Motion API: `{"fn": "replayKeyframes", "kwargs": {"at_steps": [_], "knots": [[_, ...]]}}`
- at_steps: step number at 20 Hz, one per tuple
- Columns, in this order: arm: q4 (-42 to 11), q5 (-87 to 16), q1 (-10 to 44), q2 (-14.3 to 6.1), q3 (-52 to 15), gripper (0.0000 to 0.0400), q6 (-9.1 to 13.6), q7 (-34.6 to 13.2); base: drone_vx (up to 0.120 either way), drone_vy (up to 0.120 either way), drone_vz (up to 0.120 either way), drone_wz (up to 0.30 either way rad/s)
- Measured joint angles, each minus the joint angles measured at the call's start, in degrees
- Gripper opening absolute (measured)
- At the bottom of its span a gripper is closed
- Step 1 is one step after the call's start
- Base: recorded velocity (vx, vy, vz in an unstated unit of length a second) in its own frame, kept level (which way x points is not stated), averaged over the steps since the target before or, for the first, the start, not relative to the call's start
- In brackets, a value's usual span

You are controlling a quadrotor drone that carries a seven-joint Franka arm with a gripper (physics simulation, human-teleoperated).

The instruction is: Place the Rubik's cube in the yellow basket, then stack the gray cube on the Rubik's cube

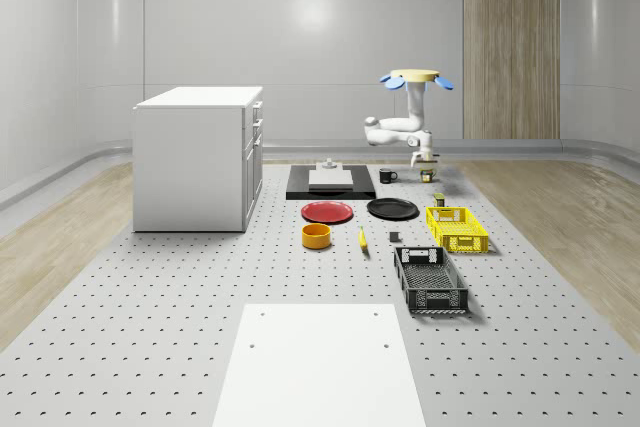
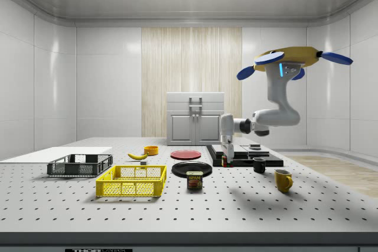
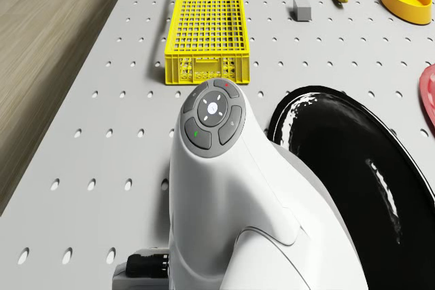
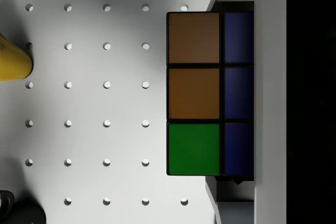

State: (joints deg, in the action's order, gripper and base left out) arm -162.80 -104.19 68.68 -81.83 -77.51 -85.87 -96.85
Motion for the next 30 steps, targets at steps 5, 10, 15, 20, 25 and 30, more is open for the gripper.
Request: {"fn": "replayKeyframes", "kwargs": {"at_steps": [5, 10, 15, 20, 25, 30], "knots": [[0.02, 0.33, 0.16, -0.66, -0.15, 0.0325, -0.6, -0.14, 0.12, 0.048, 0.0, 0.0], [0.05, 0.62, 0.31, -1.29, -0.26, 0.0325, -1.18, -0.26, 0.12, 0.0, 0.0, 0.0], [0.08, 0.87, 0.44, -1.88, -0.34, 0.0325, -1.72, -0.37, 0.12, 0.0, 0.0, 0.0], [0.1, 1.1, 0.57, -2.44, -0.42, 0.0325, -2.24, -0.48, 0.12, 0.0, 0.0, 0.0], [0.12, 1.32, 0.69, -2.95, -0.49, 0.0325, -2.72, -0.57, 0.12, 0.0, 0.0, 0.0], [0.15, 1.52, 0.79, -3.44, -0.55, 0.0325, -3.17, -0.66, 0.12, 0.0, 0.0, 0.0]]}}
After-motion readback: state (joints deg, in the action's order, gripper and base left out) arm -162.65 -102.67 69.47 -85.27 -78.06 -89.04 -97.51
